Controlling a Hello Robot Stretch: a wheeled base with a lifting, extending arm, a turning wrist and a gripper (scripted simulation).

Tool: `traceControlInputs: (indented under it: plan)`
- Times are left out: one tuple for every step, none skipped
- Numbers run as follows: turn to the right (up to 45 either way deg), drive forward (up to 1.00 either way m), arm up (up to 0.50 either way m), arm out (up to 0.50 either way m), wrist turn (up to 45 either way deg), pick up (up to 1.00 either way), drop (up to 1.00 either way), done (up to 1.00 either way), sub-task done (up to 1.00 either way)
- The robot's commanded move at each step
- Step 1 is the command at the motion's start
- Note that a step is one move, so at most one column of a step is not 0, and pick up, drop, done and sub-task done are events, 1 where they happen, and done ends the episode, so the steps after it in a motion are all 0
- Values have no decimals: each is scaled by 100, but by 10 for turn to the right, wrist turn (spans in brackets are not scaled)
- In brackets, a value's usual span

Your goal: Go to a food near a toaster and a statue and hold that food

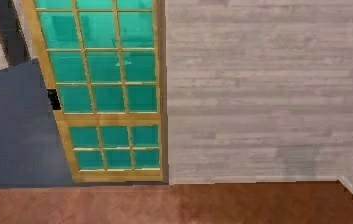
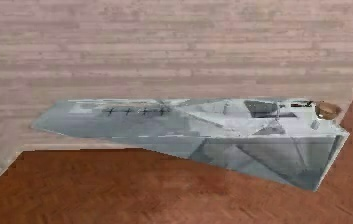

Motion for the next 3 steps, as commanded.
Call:
traceControlInputs:
  plan:
    - [-450,0,0,0,0,0,0,0,0]
    - [-450,0,0,0,0,0,0,0,0]
    - [-450,0,0,0,0,0,0,0,0]
